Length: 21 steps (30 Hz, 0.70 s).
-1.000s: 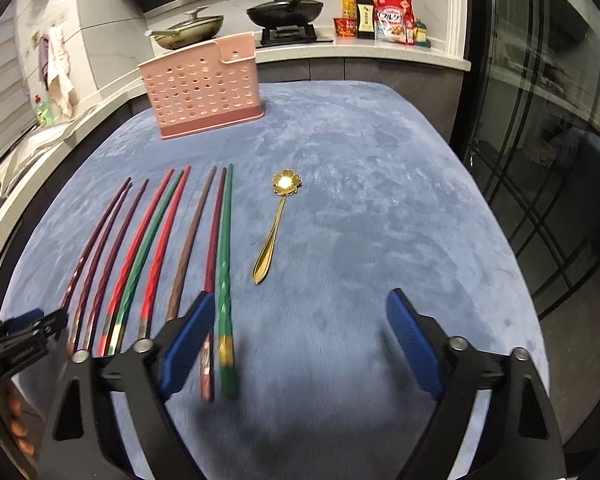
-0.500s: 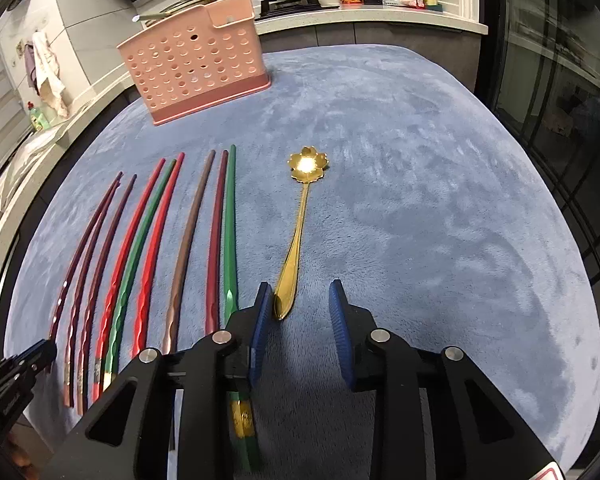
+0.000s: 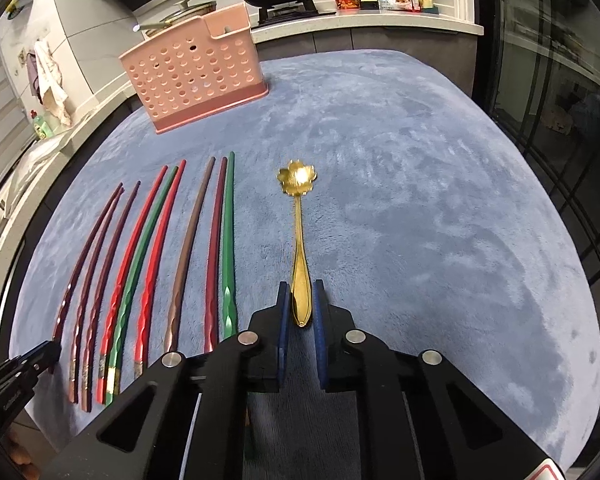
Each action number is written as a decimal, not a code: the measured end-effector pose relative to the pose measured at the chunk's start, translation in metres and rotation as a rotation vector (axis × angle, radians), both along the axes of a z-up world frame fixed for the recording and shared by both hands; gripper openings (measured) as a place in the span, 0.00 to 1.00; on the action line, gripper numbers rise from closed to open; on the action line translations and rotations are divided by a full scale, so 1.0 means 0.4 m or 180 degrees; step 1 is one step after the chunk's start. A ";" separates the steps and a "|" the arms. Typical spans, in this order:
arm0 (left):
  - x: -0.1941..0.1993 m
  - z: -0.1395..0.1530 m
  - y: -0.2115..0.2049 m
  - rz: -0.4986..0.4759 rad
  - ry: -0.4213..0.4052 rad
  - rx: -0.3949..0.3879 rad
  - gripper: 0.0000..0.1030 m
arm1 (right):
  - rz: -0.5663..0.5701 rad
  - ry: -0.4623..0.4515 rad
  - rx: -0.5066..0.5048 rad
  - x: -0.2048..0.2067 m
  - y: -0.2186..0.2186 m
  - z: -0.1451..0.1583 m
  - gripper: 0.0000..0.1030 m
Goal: Organize utensils
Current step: 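Grasp a red chopstick with the left tool while the right tool grasps the gold spoon, then lift the red chopstick with the left tool while the right tool carries the spoon toward the pink holder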
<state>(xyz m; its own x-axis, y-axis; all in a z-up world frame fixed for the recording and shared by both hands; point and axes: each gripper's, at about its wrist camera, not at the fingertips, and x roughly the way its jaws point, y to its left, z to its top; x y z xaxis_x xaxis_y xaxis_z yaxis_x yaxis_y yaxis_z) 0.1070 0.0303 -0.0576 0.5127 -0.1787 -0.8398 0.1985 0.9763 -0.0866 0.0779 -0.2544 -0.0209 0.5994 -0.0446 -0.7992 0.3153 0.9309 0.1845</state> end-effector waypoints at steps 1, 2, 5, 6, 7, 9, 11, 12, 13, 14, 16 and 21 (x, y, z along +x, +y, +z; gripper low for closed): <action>0.000 0.003 0.002 0.0005 -0.0008 -0.0003 0.09 | -0.0005 -0.0029 -0.0003 -0.008 -0.001 0.010 0.10; -0.003 0.008 0.003 0.0009 -0.0019 -0.0016 0.09 | -0.0008 -0.0052 -0.0010 -0.014 -0.002 0.018 0.10; -0.014 0.029 0.009 0.0016 -0.0072 -0.0052 0.08 | -0.0021 -0.0157 -0.0087 -0.037 -0.002 0.053 0.10; -0.019 0.040 0.010 0.0015 -0.0101 -0.0063 0.08 | -0.0022 -0.0193 -0.0111 -0.043 -0.001 0.065 0.10; -0.023 0.049 0.010 0.0012 -0.0126 -0.0076 0.08 | -0.0025 -0.0220 -0.0123 -0.048 -0.001 0.075 0.10; -0.032 0.071 0.009 0.0002 -0.0178 -0.0103 0.08 | -0.0030 -0.0275 -0.0126 -0.057 -0.004 0.096 0.10; -0.038 0.093 0.010 0.0005 -0.0227 -0.0129 0.07 | -0.0040 -0.0344 -0.0131 -0.066 -0.009 0.121 0.10; -0.038 0.101 0.011 0.0013 -0.0240 -0.0138 0.07 | -0.0048 -0.0373 -0.0137 -0.069 -0.014 0.132 0.10; -0.037 0.113 0.013 0.0026 -0.0257 -0.0162 0.07 | -0.0054 -0.0404 -0.0137 -0.072 -0.017 0.143 0.09; -0.036 0.124 0.016 0.0038 -0.0275 -0.0189 0.07 | -0.0058 -0.0428 -0.0135 -0.075 -0.018 0.150 0.08; -0.033 0.151 0.021 0.0058 -0.0346 -0.0210 0.07 | -0.0069 -0.0478 -0.0134 -0.079 -0.024 0.165 0.04; -0.013 0.207 0.029 0.0077 -0.0487 -0.0253 0.07 | -0.0089 -0.0583 -0.0131 -0.077 -0.043 0.201 0.02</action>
<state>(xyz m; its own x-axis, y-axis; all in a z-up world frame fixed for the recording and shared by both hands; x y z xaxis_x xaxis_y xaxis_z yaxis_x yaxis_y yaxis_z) 0.1016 0.0420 0.0254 0.6385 -0.2276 -0.7352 0.1918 0.9722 -0.1343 0.0472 -0.2714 0.0596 0.7328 -0.0935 -0.6740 0.3057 0.9302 0.2033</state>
